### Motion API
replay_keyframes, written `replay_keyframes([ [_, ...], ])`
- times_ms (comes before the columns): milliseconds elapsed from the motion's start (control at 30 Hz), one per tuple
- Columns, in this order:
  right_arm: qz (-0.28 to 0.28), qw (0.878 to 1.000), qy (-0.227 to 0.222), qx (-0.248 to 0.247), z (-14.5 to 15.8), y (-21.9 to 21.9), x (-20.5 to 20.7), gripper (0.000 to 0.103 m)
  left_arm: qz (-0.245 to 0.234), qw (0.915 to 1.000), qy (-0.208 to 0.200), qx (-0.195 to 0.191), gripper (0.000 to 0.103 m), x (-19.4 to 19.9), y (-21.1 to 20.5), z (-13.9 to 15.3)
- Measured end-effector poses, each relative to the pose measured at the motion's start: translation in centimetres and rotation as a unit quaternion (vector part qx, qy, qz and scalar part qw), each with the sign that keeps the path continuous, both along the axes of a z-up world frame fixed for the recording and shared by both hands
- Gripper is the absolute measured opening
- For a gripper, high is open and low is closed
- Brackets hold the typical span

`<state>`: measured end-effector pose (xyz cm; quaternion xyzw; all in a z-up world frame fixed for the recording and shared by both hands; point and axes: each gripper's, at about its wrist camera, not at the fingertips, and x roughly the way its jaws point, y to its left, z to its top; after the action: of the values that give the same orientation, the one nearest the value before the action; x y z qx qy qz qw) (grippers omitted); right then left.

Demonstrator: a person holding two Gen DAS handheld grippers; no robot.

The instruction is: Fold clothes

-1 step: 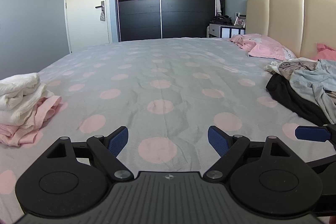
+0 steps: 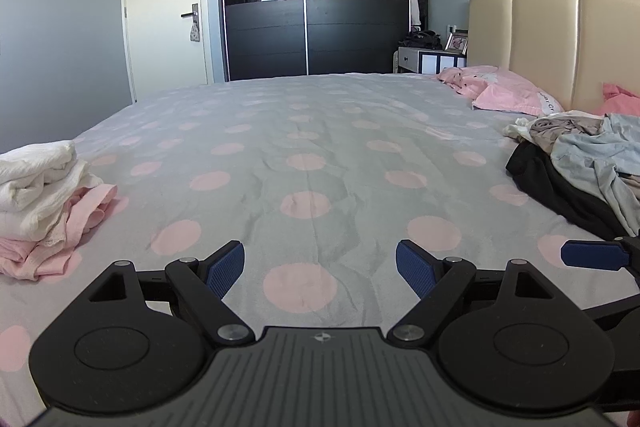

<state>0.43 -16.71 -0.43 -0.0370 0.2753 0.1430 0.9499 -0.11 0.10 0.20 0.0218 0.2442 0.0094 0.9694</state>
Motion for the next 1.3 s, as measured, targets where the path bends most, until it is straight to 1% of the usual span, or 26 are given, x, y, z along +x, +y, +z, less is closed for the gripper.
replay_keyframes([
  [233, -0.006, 1.0, -0.004, 0.004, 0.0, 0.5, 0.1, 0.096, 0.013, 0.9991, -0.028, -0.03, 0.083, -0.5, 0.5, 0.9],
  [300, -0.009, 1.0, -0.012, 0.004, 0.1, 0.4, -0.5, 0.096, 0.013, 0.9991, -0.027, -0.03, 0.083, -0.4, 0.5, 1.0],
  [400, -0.013, 1.0, -0.007, 0.014, 0.5, -0.1, -0.4, 0.096, 0.016, 0.9991, -0.027, -0.027, 0.083, -0.4, 0.0, 0.8],
  [533, -0.016, 0.999, -0.017, 0.023, 0.5, -0.6, -0.5, 0.096, 0.016, 0.9986, -0.037, -0.033, 0.083, -0.6, 0.1, 1.2],
  [600, -0.016, 0.999, -0.023, 0.029, 0.5, -0.7, -0.6, 0.096, 0.02, 0.9986, -0.037, -0.031, 0.083, -0.6, 0.1, 1.3],
  [733, -0.015, 0.999, -0.018, 0.034, 0.6, -1.0, -0.5, 0.096, 0.009, 0.9987, -0.032, -0.038, 0.083, -0.5, 0.0, 1.3],
  [900, -0.025, 0.998, -0.028, 0.047, 0.9, -1.5, -0.6, 0.096, -0.002, 0.9988, -0.037, -0.033, 0.083, -0.7, -0.2, 1.3],
  [1067, -0.023, 0.998, -0.036, 0.035, 1.0, -1.3, -0.8, 0.096, -0.001, 0.9989, -0.024, -0.039, 0.083, -0.6, -0.1, 1.2],
  [1300, -0.018, 0.999, -0.035, 0.025, 1.0, -1.3, -0.7, 0.096, -0.001, 0.9993, -0.019, -0.032, 0.083, -0.6, -0.1, 1.1],
])
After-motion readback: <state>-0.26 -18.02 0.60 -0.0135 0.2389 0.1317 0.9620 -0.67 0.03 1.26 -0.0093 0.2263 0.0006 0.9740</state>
